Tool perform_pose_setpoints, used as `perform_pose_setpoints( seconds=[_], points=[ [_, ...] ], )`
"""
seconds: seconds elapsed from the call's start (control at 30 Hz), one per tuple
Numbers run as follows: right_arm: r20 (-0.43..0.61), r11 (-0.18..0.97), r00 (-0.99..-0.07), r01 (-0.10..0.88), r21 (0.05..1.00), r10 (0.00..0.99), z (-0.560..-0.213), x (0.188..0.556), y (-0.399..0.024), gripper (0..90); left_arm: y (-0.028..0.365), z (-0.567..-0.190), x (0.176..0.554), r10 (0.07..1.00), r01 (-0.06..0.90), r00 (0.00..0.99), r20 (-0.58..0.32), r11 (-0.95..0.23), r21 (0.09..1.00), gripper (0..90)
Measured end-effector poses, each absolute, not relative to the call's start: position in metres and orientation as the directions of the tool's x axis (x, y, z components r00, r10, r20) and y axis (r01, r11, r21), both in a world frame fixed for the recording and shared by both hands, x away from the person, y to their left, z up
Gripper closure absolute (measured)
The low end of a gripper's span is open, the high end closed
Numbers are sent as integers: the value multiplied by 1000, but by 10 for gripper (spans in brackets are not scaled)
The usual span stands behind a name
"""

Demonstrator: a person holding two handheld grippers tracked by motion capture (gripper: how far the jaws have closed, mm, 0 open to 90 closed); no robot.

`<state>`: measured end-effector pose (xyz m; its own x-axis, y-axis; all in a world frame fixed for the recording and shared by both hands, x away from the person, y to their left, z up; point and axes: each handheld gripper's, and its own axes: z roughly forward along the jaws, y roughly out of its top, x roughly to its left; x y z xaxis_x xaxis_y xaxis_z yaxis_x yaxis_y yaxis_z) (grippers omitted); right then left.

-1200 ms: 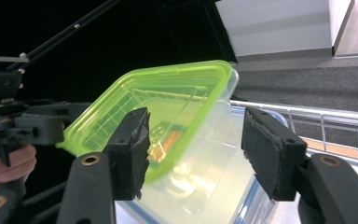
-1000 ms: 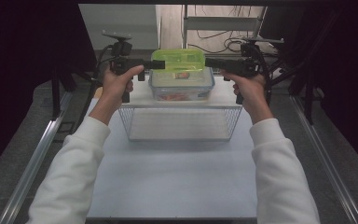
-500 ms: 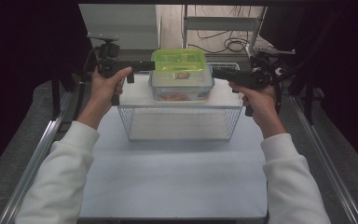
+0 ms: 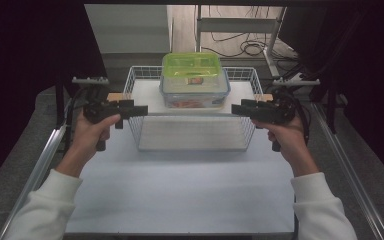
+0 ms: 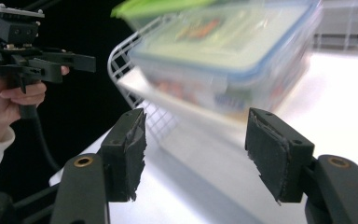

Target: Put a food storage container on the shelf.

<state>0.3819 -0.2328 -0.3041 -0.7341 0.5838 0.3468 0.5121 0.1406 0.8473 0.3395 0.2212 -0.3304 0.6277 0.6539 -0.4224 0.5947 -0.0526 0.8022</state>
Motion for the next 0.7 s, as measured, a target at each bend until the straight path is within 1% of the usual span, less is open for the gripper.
perform_pose_setpoints(
  seconds=[0.03, 0.1, 0.17, 0.2, 0.23, 0.37, 0.43, 0.5, 0.7],
  points=[
    [351, 156, -740, 519, 840, 574, -315, 375, -235, 373, 223, -340, 329, 646, 596, 639, -417, -73, 800, 181],
    [354, 170, -743, 527, 833, 569, -328, 368, -237, 369, 222, -351, 318, 653, 592, 644, -399, -96, 800, 185],
    [348, 195, -748, 531, 824, 566, -344, 361, -238, 365, 221, -364, 308, 648, 598, 649, -399, -111, 794, 186],
    [348, 195, -748, 531, 824, 566, -344, 361, -238, 365, 221, -364, 308, 648, 598, 649, -399, -111, 794, 187],
    [350, 209, -749, 539, 816, 563, -361, 354, -239, 362, 221, -377, 300, 651, 601, 652, -389, -130, 789, 188],
    [345, 232, -741, 553, 800, 577, -390, 347, -241, 351, 220, -391, 294, 661, 605, 646, -382, -139, 784, 188],
    [348, 233, -738, 558, 796, 578, -395, 346, -241, 350, 218, -397, 292, 673, 603, 644, -363, -155, 783, 189],
    [350, 229, -735, 560, 797, 581, -403, 345, -241, 334, 215, -402, 290, 664, 603, 652, -366, -161, 782, 187],
    [348, 219, -748, 543, 811, 566, -406, 341, -239, 328, 211, -410, 285, 669, 599, 657, -346, -185, 779, 183]
  ],
)
